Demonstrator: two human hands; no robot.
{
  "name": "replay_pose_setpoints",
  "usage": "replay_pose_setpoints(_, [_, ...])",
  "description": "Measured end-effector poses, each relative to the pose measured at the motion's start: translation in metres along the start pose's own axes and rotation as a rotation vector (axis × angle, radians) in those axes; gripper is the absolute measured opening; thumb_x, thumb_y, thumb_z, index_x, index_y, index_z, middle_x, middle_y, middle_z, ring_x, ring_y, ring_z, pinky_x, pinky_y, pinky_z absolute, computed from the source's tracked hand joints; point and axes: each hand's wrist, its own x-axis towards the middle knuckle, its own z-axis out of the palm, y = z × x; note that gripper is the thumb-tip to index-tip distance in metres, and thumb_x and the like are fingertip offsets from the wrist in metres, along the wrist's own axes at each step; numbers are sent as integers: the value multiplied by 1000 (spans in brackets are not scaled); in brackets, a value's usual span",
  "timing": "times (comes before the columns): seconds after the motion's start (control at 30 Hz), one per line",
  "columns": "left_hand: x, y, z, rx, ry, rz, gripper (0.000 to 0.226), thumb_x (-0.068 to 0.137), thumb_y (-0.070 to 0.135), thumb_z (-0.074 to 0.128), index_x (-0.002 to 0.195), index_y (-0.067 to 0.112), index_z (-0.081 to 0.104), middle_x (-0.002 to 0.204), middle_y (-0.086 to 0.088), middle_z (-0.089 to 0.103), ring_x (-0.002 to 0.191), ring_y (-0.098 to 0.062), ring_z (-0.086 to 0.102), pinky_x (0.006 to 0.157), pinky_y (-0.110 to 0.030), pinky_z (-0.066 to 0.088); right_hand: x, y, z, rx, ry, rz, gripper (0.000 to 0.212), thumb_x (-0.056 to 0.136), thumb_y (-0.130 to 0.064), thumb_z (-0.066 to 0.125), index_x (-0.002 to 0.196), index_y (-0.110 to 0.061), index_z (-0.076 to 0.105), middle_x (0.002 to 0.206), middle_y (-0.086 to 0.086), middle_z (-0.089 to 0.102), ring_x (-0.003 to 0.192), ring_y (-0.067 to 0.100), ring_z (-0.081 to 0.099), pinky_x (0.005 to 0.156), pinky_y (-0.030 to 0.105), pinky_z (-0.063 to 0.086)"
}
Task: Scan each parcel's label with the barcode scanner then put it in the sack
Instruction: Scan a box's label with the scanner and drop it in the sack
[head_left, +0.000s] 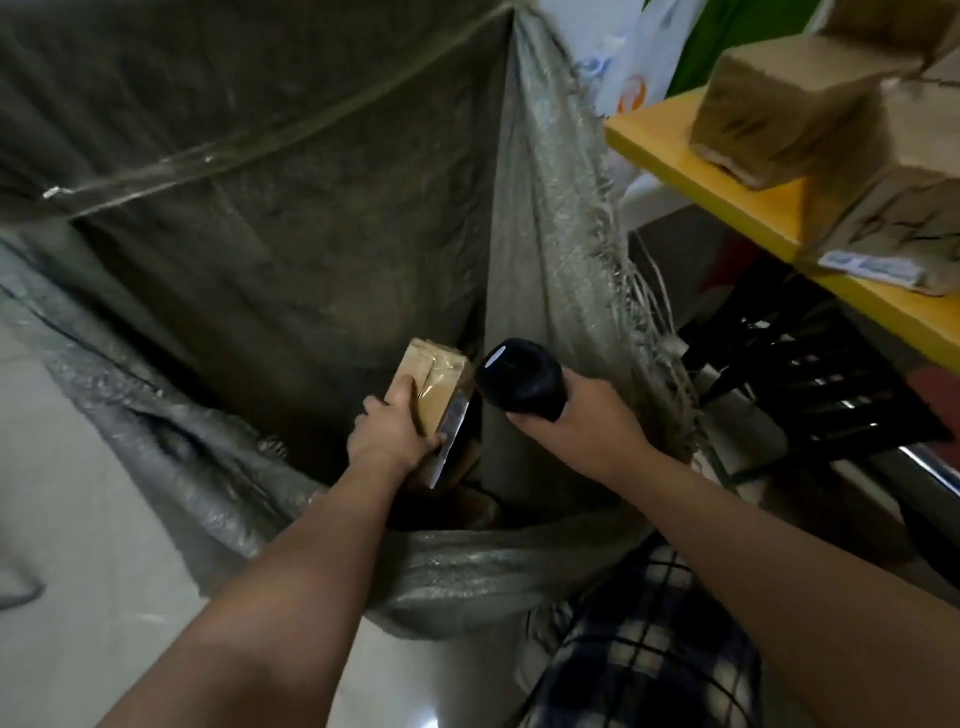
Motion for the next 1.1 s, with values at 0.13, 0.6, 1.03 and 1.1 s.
replay_pose_setpoints(0.13, [3,-33,24,143,-69,-67,74,83,57,62,139,29,24,128,-20,39,115,-37,47,89,-43,44,8,9,18,-19,-119,4,41,82,-37,74,117,-20,62,106,-1,69,100,15,64,84,34,53])
replay_pose_setpoints(0.6, [-23,20,10,130,196,328,56,95,42,48,143,15,37,137,-12,45,122,-31,45,96,-41,43,-13,19,-7,-90,71,6,38,81,-34,75,110,-14,63,95,3,69,92,20,64,70,30,48])
replay_pose_setpoints(1.03, [-164,234,-63,-37,481,1056,44,91,32,57,131,12,53,122,-11,56,111,-33,53,93,-43,43,-165,36,-161,197,851,70,21,78,-21,78,93,-23,64,75,-15,61,77,-1,56,62,3,38])
replay_pose_setpoints(1.1, [-188,265,-62,-22,490,1156,44,92,33,56,130,12,54,119,-11,58,109,-34,54,90,-43,45,-190,46,-182,217,922,113,18,78,-23,76,92,-20,65,75,-7,63,76,9,59,64,19,42])
